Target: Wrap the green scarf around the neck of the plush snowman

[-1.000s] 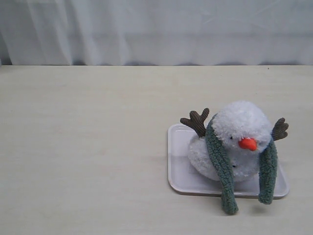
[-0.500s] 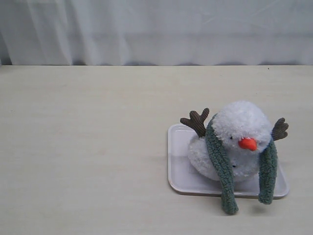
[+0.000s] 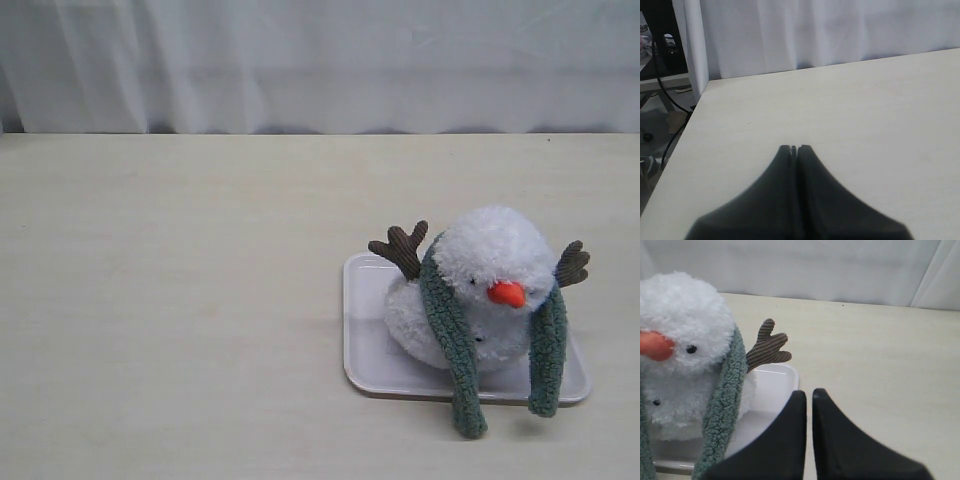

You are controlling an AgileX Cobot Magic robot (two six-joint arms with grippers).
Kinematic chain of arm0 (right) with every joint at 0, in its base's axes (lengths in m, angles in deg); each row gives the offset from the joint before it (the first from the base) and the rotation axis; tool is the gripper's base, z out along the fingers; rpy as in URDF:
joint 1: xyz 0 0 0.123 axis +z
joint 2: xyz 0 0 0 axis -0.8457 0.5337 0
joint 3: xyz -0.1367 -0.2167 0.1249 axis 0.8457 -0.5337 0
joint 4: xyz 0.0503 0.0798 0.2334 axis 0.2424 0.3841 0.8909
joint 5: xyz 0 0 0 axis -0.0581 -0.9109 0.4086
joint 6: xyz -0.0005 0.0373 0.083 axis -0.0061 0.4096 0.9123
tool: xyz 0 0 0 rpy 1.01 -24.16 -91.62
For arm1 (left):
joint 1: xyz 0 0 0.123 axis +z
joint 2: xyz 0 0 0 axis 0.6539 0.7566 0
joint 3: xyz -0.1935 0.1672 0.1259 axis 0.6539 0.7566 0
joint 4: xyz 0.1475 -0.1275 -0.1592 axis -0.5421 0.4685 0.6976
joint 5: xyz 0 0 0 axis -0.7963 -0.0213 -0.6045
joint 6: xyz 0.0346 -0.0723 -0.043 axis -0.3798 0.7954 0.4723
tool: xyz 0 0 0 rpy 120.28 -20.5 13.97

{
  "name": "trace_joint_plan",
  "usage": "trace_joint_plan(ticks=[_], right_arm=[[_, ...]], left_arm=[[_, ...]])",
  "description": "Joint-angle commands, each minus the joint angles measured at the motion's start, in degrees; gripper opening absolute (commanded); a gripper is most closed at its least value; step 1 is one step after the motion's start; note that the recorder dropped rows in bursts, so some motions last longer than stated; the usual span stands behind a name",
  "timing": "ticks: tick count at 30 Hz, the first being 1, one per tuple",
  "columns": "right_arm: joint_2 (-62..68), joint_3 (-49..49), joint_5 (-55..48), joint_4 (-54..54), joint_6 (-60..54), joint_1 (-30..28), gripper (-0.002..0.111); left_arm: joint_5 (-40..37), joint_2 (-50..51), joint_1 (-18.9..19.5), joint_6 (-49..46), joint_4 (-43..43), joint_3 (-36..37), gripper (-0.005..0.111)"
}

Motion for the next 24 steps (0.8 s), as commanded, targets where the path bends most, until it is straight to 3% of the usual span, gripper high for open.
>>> trace_joint_plan(ticks=[1,24], right_arm=[[-0.2,-0.1,-0.3,0.1,-0.2,-0.2,0.004],[-0.2,-0.1,-0.3,4.7,-1.7,-0.2,0.004]], left_arm=[[0.3,-0.1,0.0,0.4,0.2,0.1,0.0],[0.3,-0.1,0.0,0.4,0.2,0.1,0.0]])
